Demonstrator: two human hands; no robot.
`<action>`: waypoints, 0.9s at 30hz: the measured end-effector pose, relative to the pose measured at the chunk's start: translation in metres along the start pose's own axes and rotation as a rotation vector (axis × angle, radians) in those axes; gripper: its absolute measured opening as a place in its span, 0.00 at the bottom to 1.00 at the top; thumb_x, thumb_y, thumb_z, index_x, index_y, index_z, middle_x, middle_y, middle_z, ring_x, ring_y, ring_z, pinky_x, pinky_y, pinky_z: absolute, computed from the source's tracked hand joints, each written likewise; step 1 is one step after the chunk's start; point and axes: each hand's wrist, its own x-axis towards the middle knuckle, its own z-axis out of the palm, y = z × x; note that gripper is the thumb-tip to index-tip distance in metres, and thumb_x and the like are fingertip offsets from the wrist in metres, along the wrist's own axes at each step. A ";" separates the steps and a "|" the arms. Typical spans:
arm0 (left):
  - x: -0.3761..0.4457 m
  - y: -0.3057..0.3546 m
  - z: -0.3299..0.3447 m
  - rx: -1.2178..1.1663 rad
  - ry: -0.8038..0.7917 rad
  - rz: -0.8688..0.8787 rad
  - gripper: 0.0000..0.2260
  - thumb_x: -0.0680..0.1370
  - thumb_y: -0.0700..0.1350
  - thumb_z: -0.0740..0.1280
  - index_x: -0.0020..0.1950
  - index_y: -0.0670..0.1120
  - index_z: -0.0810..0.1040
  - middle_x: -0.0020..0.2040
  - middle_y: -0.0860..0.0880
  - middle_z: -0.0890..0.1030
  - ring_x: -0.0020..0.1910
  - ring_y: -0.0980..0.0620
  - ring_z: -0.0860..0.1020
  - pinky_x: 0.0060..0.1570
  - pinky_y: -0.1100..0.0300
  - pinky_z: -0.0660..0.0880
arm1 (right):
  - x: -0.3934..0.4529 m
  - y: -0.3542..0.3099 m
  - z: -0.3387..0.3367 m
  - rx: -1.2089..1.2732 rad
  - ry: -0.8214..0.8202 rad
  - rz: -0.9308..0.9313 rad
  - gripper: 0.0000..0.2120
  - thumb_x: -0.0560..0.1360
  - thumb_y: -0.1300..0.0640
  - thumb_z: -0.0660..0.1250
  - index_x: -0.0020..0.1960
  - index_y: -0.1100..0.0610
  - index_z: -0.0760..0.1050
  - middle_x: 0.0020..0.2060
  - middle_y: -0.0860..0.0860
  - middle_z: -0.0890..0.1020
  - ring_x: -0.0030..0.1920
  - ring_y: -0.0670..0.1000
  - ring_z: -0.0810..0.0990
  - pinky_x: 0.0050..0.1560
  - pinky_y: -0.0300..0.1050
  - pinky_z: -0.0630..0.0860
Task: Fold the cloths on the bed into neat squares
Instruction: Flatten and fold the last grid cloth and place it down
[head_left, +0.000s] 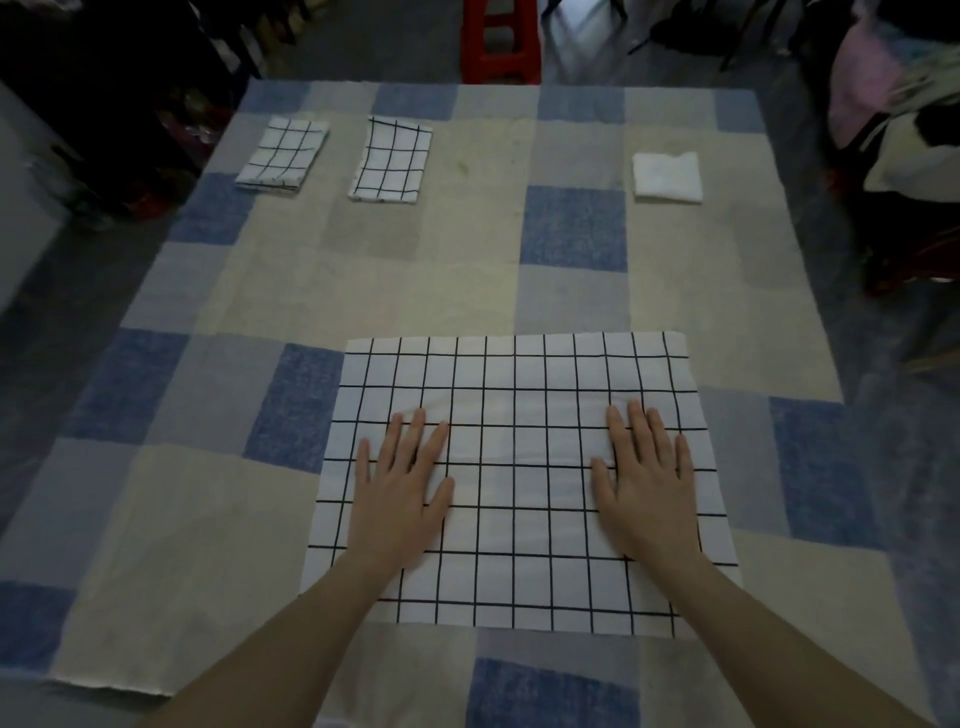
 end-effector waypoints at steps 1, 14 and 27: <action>0.001 -0.001 0.001 0.004 0.000 -0.002 0.28 0.81 0.60 0.47 0.79 0.57 0.42 0.79 0.52 0.40 0.77 0.50 0.38 0.74 0.39 0.44 | 0.000 0.000 0.000 -0.001 0.000 0.001 0.31 0.78 0.41 0.45 0.78 0.46 0.42 0.78 0.48 0.45 0.77 0.48 0.39 0.76 0.56 0.43; 0.006 -0.011 -0.010 -0.122 -0.116 0.022 0.28 0.78 0.62 0.38 0.78 0.60 0.42 0.78 0.56 0.34 0.75 0.54 0.32 0.75 0.42 0.40 | 0.005 -0.005 -0.018 -0.010 -0.155 -0.006 0.33 0.76 0.39 0.40 0.78 0.47 0.40 0.78 0.49 0.42 0.77 0.51 0.38 0.76 0.56 0.39; 0.054 -0.037 -0.062 -0.441 0.086 -0.466 0.06 0.76 0.46 0.61 0.50 0.51 0.77 0.41 0.52 0.80 0.42 0.50 0.78 0.47 0.52 0.75 | 0.095 0.012 -0.074 0.150 -0.127 0.018 0.22 0.75 0.56 0.64 0.68 0.57 0.68 0.67 0.54 0.68 0.61 0.56 0.73 0.55 0.50 0.73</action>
